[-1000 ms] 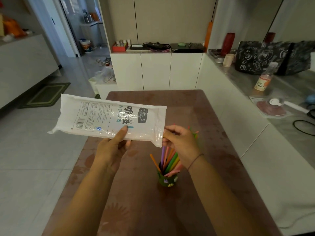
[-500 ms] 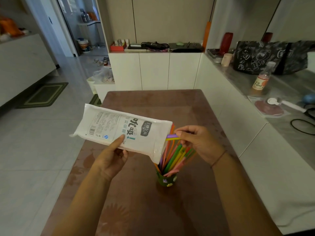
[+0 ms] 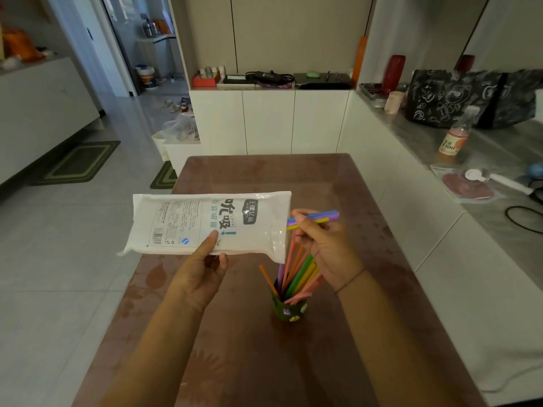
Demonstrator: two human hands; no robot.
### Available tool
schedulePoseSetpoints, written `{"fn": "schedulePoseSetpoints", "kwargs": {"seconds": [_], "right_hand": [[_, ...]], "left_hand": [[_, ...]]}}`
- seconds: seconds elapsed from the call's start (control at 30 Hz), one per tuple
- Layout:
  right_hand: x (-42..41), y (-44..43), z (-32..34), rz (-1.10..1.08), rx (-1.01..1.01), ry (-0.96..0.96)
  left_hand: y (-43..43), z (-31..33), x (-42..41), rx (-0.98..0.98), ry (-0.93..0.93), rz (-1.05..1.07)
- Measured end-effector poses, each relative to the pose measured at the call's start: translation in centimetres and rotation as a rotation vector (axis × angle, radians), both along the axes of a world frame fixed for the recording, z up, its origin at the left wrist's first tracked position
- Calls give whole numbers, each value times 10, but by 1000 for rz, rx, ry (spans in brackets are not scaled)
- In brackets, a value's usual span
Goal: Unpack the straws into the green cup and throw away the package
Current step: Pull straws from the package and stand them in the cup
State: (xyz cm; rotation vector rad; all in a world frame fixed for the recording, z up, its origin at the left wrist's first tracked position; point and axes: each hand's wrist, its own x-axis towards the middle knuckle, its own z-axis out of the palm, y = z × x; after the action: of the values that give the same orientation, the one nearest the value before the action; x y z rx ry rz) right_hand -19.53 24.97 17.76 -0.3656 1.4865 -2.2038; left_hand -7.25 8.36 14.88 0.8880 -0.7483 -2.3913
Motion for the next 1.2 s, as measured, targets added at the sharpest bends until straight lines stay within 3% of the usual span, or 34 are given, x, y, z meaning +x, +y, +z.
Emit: {"fn": "schedulePoseSetpoints", "kwargs": {"seconds": [0.17, 0.47, 0.7, 0.9, 1.2], "right_hand": [[-24, 25, 13, -90, 49, 56], [-54, 70, 36, -105, 379, 382], [-49, 65, 44, 30, 664, 635], [-46, 37, 13, 134, 852, 692], [-53, 30, -4, -12, 733, 648]], "left_hand": [[-24, -15, 14, 46, -44, 125], [-44, -41, 28, 127, -176, 220], [-40, -43, 24, 148, -110, 158], [-35, -40, 18, 146, -88, 36], [-32, -38, 16, 52, -73, -17]]}}
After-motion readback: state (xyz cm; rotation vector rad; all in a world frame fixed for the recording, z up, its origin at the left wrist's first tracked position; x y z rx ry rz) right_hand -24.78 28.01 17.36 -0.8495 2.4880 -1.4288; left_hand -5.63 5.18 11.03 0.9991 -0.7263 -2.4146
